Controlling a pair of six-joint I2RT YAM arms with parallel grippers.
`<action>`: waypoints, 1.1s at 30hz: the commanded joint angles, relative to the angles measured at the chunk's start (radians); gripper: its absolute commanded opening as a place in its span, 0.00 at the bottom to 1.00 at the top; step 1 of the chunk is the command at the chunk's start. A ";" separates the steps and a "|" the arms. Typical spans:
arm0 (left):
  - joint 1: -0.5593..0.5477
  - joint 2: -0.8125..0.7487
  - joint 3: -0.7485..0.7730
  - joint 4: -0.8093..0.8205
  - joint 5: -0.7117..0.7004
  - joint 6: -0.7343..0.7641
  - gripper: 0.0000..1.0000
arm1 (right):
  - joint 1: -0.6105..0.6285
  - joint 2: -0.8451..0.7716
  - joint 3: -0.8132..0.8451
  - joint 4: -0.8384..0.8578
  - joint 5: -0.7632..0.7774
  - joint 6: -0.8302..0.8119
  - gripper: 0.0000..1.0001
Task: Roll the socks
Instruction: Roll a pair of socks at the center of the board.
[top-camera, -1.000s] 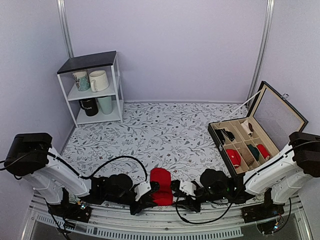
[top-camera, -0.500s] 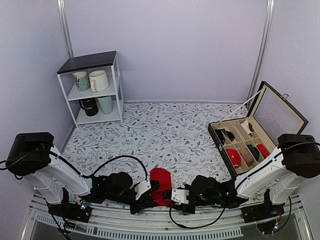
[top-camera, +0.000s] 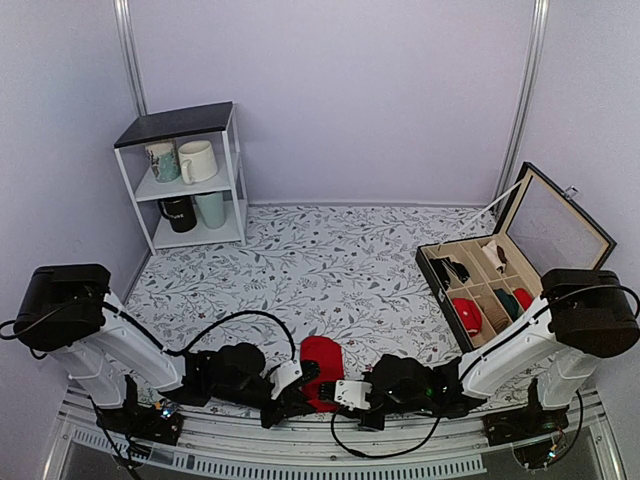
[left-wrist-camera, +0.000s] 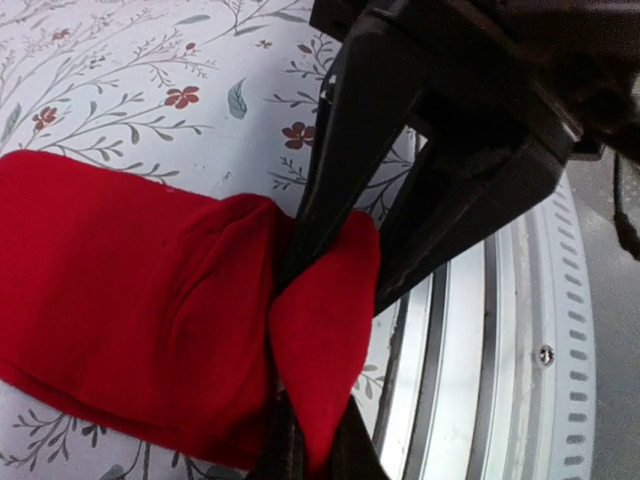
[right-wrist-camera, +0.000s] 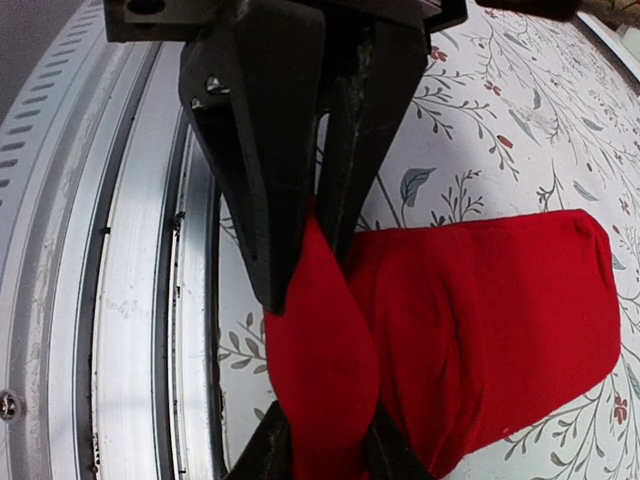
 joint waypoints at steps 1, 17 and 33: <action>0.009 0.032 -0.015 -0.119 0.009 -0.008 0.15 | 0.007 0.037 0.032 -0.082 0.010 0.055 0.19; -0.119 -0.282 -0.018 -0.137 -0.267 0.322 0.43 | -0.129 0.095 0.053 -0.289 -0.320 0.475 0.15; -0.188 -0.093 -0.011 -0.045 -0.457 0.344 0.46 | -0.219 0.174 0.102 -0.424 -0.556 0.521 0.15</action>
